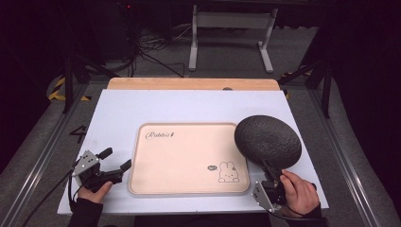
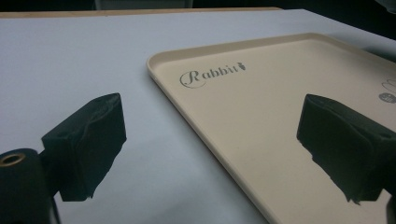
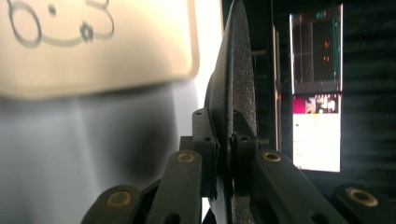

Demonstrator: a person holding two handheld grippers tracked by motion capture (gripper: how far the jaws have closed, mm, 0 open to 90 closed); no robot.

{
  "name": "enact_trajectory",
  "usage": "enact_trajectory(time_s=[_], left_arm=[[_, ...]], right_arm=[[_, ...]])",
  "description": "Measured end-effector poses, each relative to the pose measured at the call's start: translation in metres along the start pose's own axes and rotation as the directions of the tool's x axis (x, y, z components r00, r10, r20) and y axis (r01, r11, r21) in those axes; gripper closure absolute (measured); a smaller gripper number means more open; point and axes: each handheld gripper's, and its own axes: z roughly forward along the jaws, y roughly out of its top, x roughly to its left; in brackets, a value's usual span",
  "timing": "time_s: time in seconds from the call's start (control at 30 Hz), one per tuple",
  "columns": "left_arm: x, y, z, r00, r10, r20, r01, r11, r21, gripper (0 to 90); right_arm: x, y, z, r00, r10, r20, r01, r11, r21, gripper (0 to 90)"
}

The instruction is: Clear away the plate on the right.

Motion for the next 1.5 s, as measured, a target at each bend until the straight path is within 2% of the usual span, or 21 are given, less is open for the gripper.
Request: enact_trajectory(time_s=[0.4, 0.53, 0.87, 1.2, 1.37, 1.5], left_arm=[[-0.001, 0.0, 0.0, 1.0, 0.01, -0.002, -0.01, 1.0, -0.001, 7.5], [-0.001, 0.0, 0.0, 0.9999, 0.011, -0.002, -0.011, 0.9999, 0.0, 7.5], [-0.001, -0.001, -0.001, 1.0, 0.008, 0.004, -0.008, 1.0, -0.006, 5.7], [-0.001, 0.0, -0.001, 0.9999, 0.009, 0.009, -0.009, 1.0, -0.002, 2.5], [-0.003, 0.0, 0.0, 0.9992, 0.037, 0.013, -0.037, 0.9993, 0.005, 2.3], [-0.002, 0.0, -0.001, 0.9995, 0.028, 0.016, -0.028, 0.9996, 0.0, 2.2]], right_arm=[[-0.01, 0.037, 0.006, 0.9994, -0.035, 0.002, 0.035, 0.994, -0.1, 85.3], [-0.011, 0.048, 0.008, 0.9991, -0.043, 0.0, 0.043, 0.992, -0.118, 85.3], [-0.013, 0.077, 0.012, 0.9968, -0.08, -0.008, 0.077, 0.98, -0.184, 85.3], [-0.013, 0.1, 0.016, 0.9956, -0.094, -0.007, 0.089, 0.969, -0.229, 85.3], [-0.016, 0.111, 0.02, 0.9937, -0.111, -0.01, 0.106, 0.964, -0.245, 85.3], [-0.015, 0.116, 0.022, 0.9937, -0.112, -0.011, 0.105, 0.961, -0.254, 85.3]])
